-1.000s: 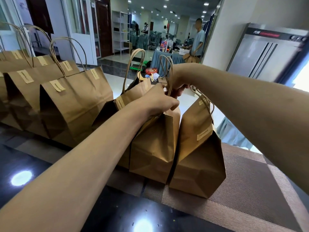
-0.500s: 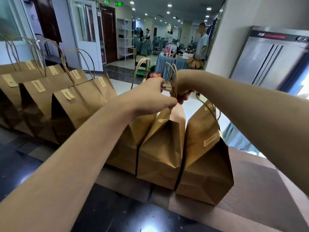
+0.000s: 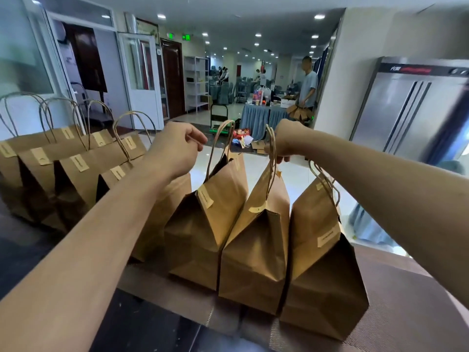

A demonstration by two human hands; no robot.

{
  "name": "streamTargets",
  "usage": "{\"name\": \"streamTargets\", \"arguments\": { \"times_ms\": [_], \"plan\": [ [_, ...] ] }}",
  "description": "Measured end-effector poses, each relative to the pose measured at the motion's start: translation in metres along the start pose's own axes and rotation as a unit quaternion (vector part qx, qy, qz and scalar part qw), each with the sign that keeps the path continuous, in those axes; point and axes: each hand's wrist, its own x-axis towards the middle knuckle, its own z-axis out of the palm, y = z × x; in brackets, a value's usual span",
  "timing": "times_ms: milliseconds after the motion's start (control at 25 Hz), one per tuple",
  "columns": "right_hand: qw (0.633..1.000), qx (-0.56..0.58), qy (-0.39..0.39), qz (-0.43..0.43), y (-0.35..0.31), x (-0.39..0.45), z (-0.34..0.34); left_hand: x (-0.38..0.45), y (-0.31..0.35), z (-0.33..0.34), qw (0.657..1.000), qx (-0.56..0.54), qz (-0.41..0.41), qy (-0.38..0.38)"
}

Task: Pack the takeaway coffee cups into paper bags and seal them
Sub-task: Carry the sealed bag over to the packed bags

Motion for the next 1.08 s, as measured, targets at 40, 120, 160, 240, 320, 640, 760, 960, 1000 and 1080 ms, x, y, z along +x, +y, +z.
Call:
{"name": "streamTargets", "arguments": {
  "times_ms": [40,120,160,240,320,640,760,960,1000,1080],
  "plan": [
    [0.999,0.023,0.023,-0.025,0.000,0.002,-0.001,0.007,-0.006,0.007,1.000,-0.001,-0.008,-0.019],
    [0.992,0.084,0.037,-0.085,-0.001,0.005,-0.002,0.018,-0.015,0.021,0.998,-0.025,-0.028,-0.055],
    [0.986,0.116,0.027,-0.117,-0.004,0.005,-0.002,0.023,-0.018,0.027,0.996,-0.041,-0.039,-0.068],
    [0.975,0.157,-0.008,-0.157,-0.010,0.005,-0.001,0.030,-0.023,0.036,0.993,-0.070,-0.055,-0.079],
    [0.973,0.155,-0.033,-0.168,-0.015,0.008,0.004,0.035,-0.027,0.043,0.988,-0.101,-0.066,-0.099],
    [0.971,0.167,-0.077,-0.155,-0.018,0.021,0.016,0.048,-0.029,0.054,0.978,-0.145,-0.080,-0.127],
    [0.967,0.181,-0.078,-0.163,-0.017,0.021,0.018,0.055,-0.023,0.057,0.980,-0.129,-0.100,-0.115],
    [0.964,0.190,-0.081,-0.166,-0.017,0.022,0.019,0.065,-0.018,0.064,0.981,-0.109,-0.130,-0.097],
    [0.964,0.189,-0.085,-0.165,-0.016,0.023,0.019,0.066,-0.019,0.065,0.981,-0.113,-0.135,-0.084],
    [0.964,0.191,-0.088,-0.162,-0.017,0.022,0.019,0.067,-0.021,0.067,0.978,-0.126,-0.150,-0.066]
  ]
}}
